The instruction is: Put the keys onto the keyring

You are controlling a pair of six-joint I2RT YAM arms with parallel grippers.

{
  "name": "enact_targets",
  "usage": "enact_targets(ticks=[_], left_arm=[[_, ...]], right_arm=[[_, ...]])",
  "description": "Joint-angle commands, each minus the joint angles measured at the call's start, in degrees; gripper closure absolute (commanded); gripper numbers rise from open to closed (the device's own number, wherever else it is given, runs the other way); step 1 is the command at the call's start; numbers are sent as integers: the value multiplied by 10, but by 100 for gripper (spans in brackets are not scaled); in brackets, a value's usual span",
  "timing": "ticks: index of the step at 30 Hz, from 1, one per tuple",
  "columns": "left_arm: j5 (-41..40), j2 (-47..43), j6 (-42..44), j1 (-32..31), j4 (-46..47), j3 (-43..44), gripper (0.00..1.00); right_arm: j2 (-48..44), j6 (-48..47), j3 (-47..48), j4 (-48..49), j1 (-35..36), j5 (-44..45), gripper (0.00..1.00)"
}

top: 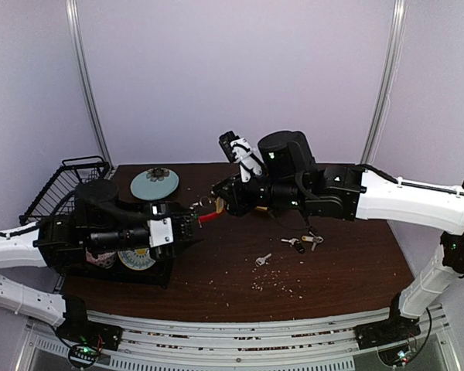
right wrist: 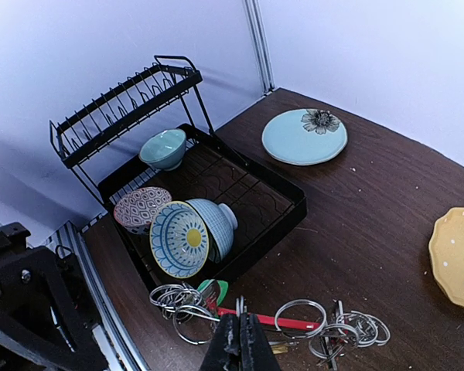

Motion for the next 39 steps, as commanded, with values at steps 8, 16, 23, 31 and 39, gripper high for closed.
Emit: enact_targets(ticks=[8,16,23,31,39], left_arm=[[-265,103,191,-55,9,75,52],[-319,141,182,-55,11,105,66],[-350,143,198,-55,35,98,76],[-348,128,186,-55,32,96,99],[-306,116,142,-55,8,105,100]], right_arm=[[-33,62,-21,1,2,0,100],[-47,62,-40,14,2,-43,100],[-42,56,-37,21,3,-78,100],[-41,46,-35,20,6,-92,100],[-39,31,-31,11,6,-100,100]])
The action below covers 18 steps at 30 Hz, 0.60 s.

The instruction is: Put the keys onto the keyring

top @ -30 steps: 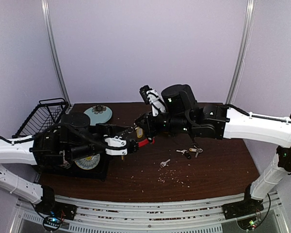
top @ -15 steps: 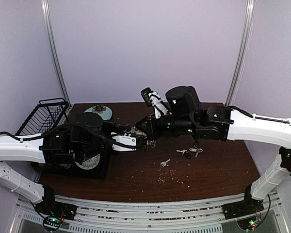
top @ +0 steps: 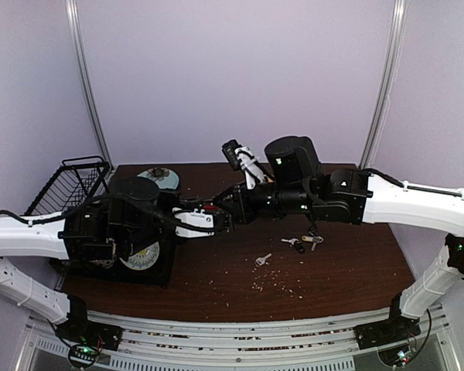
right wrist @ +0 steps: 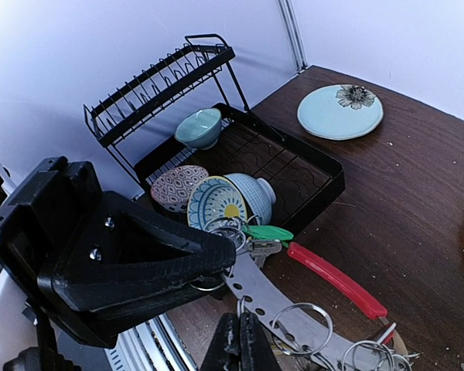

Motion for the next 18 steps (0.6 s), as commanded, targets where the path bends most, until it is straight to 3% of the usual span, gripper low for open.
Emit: enact_targets(ticks=[1,7,11,18], left_arm=[[50,-19,-58,-1,9,25,100],[149,1,-209,0,-74,72,100],[184,24,-321,12,-113,96,100],[268,52,-464,26,-138,112,100]], right_arm=[[-11,-22,10,2,5,-17,100],[-4,-64,19,-8,1,-49,98],[-27,-88,2,-4,-12,-70,80],[-124,-171,-109,49,-34,-180,64]])
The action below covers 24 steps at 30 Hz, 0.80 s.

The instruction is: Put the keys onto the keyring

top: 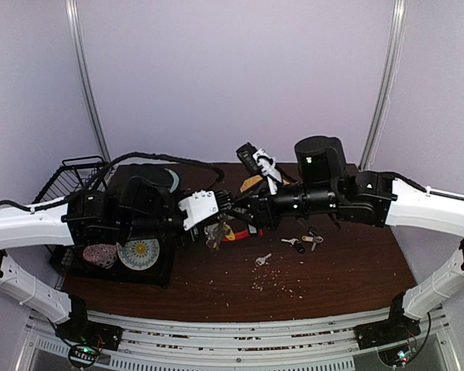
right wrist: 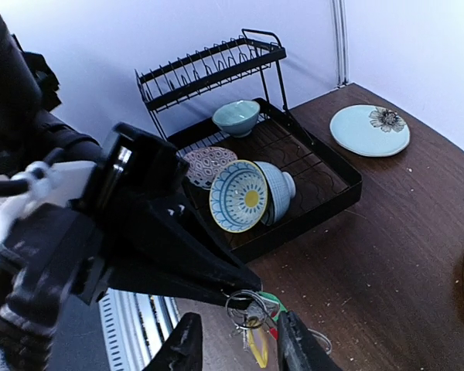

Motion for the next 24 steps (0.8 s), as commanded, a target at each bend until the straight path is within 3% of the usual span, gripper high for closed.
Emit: enact_targets(ticks=[1,7,9,12,14,17,24], left_arm=[[69,21,-129,2,-13,36,100],[36,67,-182,14,-115,107,100],[32,79,-202,22,-150,132,100],[36,102,-257,69,-218,163,100],[39,95,-271,120,-208,134,100],[165,73,-314,235,-138,58,100],[250,88,-358,208,-113,87,100]], right_arm=[[-63,-73,-53,43,-8,-85,63],[-122,-81,-143,108,-12,-21,52],[-119,-95,-150,103,-18,-53,48],[-118,-41,-175,162,-28,-89,49],[-107,0,-190,186,-28,-61,53],[-76,41,-202,230,-27,-58,56],[-5,70,-180,263,-26,-103,55]])
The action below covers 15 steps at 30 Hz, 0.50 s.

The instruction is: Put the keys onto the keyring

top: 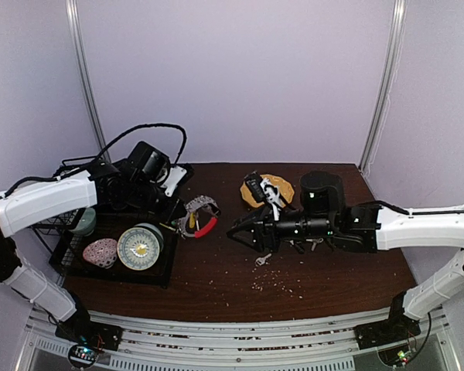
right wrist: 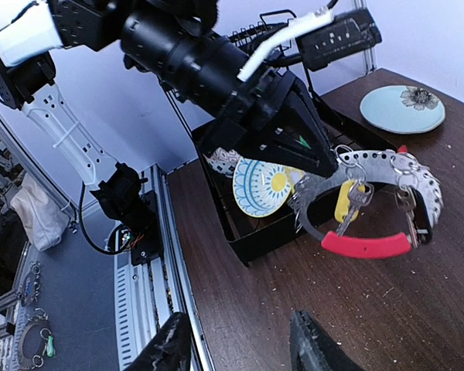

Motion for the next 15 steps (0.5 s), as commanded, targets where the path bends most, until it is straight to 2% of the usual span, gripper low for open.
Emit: enact_targets(ticks=[1,5,7,9,13,15], left_arm=[[100,-22,-42,-52,73,23,100],[96,-52,-66,-54,105,8,100],[122,-63,-64,-59,135,-9,100],[146,-71,-29,-84,162,-21,100],[111,-71,67,-139,137,-9,100],[66,-69,82,-142,109,-1,100]], right_arm=[[26,26,14,41,0,-16,54],[44,26,21,50,1,-3,47],[49,21,26,52,1,16,46],[55,13,31,51,0,21,46],[36,-15,40,11,-3,48,48],[0,-49,27,7,-2,-17,49]])
